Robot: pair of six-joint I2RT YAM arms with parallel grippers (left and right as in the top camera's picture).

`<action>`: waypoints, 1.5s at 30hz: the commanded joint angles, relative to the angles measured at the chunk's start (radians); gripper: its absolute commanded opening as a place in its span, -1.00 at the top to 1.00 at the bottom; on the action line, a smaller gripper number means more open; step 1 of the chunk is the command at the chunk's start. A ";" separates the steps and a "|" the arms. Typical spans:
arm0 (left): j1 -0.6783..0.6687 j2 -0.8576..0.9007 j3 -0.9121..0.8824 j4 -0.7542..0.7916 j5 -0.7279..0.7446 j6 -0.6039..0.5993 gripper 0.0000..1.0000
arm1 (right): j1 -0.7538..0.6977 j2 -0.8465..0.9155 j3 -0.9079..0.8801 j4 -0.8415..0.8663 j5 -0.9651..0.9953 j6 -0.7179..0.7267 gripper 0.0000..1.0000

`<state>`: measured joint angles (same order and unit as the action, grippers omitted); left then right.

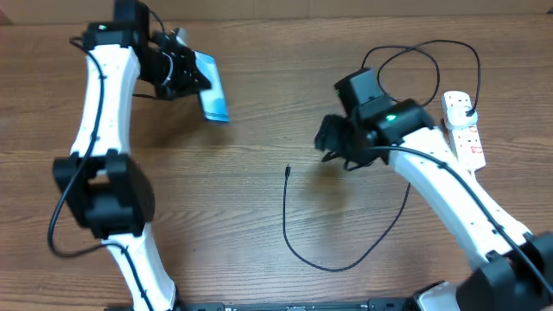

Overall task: Plug charger to phone and switch on socket
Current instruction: 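Grasp the black cable's USB-C plug on the table with the right gripper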

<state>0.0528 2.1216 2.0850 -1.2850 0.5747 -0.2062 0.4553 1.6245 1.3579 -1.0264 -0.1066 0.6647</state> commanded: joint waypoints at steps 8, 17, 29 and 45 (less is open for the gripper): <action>-0.007 -0.086 0.037 -0.002 -0.157 0.000 0.92 | 0.121 0.255 -0.006 0.064 -0.108 -0.006 -0.33; -0.007 -0.086 0.037 -0.032 -0.076 0.053 0.92 | 0.243 0.309 -0.010 0.231 0.122 0.124 -0.06; -0.007 -0.086 0.037 -0.035 -0.077 0.053 0.92 | 0.262 0.404 -0.010 0.214 0.184 0.172 0.40; -0.007 -0.086 0.037 -0.035 -0.076 0.053 0.92 | 0.262 0.454 -0.010 0.211 0.146 0.169 0.74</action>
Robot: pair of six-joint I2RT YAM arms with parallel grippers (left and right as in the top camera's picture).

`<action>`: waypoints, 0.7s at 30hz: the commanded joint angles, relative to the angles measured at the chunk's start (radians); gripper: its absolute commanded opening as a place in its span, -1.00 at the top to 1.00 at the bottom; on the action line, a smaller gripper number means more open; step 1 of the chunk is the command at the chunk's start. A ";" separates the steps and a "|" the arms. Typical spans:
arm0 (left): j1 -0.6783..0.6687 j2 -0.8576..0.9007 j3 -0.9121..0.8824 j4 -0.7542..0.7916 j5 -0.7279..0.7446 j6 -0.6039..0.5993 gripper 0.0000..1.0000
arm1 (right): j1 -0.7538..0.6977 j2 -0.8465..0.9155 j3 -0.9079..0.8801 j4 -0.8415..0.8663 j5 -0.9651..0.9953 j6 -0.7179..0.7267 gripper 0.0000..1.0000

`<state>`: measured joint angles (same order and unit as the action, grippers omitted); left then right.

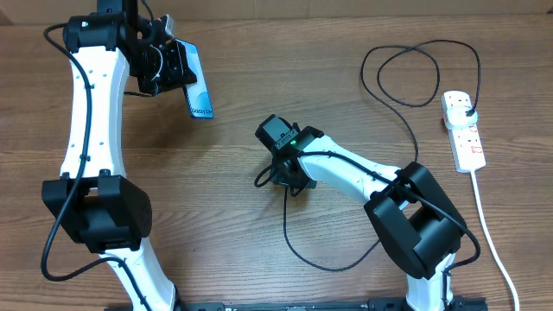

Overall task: Plug charger to phone and switch on socket
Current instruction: 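Grasp the black cable's USB-C plug on the table with the right gripper, then lift the plug with the right gripper up to the phone's bottom edge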

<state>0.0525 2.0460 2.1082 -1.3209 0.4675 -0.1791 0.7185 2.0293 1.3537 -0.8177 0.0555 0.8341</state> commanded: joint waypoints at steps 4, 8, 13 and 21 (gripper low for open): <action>-0.007 -0.011 0.013 0.001 0.031 0.026 0.92 | -0.002 0.049 -0.006 0.009 -0.031 0.000 0.89; -0.007 -0.011 0.013 0.009 0.078 0.033 0.92 | -0.002 0.048 -0.003 0.018 -0.031 -0.002 0.93; -0.007 -0.011 0.013 0.024 0.424 0.226 0.92 | -0.020 0.033 0.048 0.024 -0.027 -0.089 0.93; -0.006 -0.011 0.013 0.087 0.864 0.366 0.92 | -0.074 -0.229 0.102 0.036 -0.161 -0.291 0.93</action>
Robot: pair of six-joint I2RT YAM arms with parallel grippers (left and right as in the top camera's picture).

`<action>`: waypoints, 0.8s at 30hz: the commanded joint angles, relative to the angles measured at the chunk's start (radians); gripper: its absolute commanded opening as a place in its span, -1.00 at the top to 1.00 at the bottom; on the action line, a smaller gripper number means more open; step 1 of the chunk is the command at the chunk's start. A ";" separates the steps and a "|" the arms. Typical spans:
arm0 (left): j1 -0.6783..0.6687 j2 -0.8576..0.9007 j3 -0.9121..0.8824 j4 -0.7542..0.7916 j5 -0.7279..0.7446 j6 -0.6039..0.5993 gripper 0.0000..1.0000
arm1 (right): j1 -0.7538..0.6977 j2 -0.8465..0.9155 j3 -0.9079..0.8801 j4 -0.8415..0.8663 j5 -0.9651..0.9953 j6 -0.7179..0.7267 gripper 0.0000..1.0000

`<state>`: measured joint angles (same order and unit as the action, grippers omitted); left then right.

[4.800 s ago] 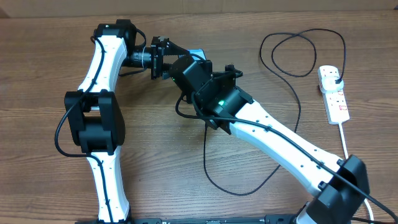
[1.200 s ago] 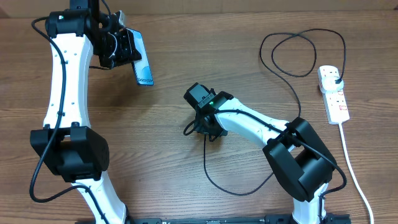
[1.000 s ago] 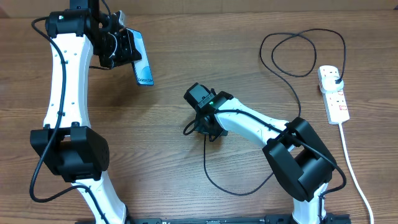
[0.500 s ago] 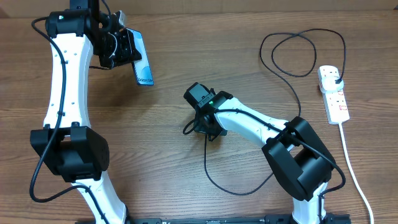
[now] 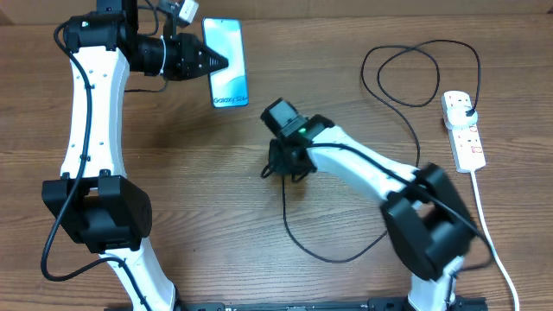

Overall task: Plug charger to phone and switch on socket
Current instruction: 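Lift the plug with the right gripper up to the phone's bottom edge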

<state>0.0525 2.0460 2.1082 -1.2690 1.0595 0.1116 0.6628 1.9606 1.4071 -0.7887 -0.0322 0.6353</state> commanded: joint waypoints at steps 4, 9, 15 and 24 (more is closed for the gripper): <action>-0.006 -0.011 0.013 0.089 0.432 0.076 0.92 | -0.036 -0.300 0.048 0.014 -0.212 -0.182 0.93; -0.006 -0.011 0.013 0.142 0.521 0.037 0.91 | -0.037 -0.384 0.048 0.042 -0.335 -0.188 0.93; -0.006 -0.011 0.013 0.145 0.521 0.030 0.92 | -0.037 -0.387 0.048 0.107 -0.376 -0.188 0.93; -0.009 -0.011 0.013 0.147 0.504 0.030 0.92 | -0.036 -0.410 0.050 0.205 -0.396 -0.188 0.93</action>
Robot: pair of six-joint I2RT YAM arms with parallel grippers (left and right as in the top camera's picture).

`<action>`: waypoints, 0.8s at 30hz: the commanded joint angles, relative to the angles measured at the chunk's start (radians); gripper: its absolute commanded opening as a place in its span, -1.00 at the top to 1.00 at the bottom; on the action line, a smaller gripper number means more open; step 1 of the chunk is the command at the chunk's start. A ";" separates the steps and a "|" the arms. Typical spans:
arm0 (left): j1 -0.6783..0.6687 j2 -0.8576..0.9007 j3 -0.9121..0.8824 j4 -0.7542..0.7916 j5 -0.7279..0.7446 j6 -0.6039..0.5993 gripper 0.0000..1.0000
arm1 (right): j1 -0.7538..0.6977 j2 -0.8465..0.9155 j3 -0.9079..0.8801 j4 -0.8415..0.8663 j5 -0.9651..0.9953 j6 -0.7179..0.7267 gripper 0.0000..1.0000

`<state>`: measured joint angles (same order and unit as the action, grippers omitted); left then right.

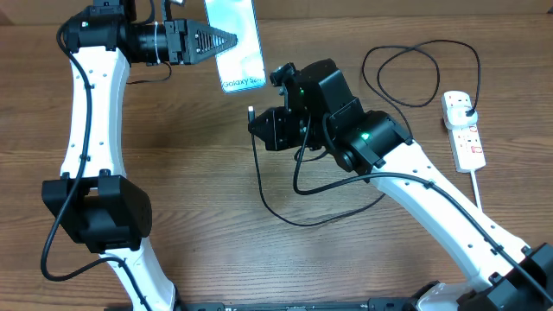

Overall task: Plug charger to phone and switch on socket
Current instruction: 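Lift the plug with the right gripper up to the phone's bottom edge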

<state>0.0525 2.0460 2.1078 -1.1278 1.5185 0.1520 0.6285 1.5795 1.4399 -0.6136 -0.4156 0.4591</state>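
My left gripper (226, 40) is shut on the left edge of a light blue phone (244, 52) and holds it above the table's far side, its lettered end towards me. Just below and right of it, my right gripper (262, 127) is shut on the black charger cable (259, 177) near its free end. The plug tip (251, 111) sticks up towards the phone's lower end, a small gap apart. The cable runs across the table to a white power strip (467, 138) at the far right. Its switch is too small to read.
The cable's slack lies in a curve (311, 220) under the right arm and in a loop (423, 73) at the back right. The strip's white lead (488, 229) runs to the front right. The left arm's base (95, 216) stands at the front left.
The right gripper, then low on the table at the cable's end, now holds that end raised and further left, close to the phone. The phone is now further back and a little to the right.
First the left gripper held the phone tilted at the back left while the right gripper hovered right of the cable end lying on the table. Then the right gripper was at that end. The phone then faced up, further right. Now plug and phone nearly meet.
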 commanded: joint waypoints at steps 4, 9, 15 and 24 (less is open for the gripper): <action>-0.014 -0.011 0.014 0.003 0.033 -0.010 0.92 | -0.002 -0.029 0.022 0.045 -0.012 -0.013 0.93; -0.016 -0.011 0.014 -0.028 -0.018 -0.010 0.92 | -0.002 -0.031 0.041 0.040 0.034 -0.020 0.93; -0.027 -0.011 0.014 -0.027 -0.020 -0.009 0.92 | -0.002 -0.031 0.043 0.034 0.033 -0.019 0.93; -0.053 -0.011 0.014 -0.031 -0.067 -0.010 0.92 | -0.002 -0.031 0.043 0.017 0.033 -0.019 0.93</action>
<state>0.0097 2.0460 2.1078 -1.1564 1.4265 0.1493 0.6281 1.5791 1.4403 -0.5915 -0.3885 0.4477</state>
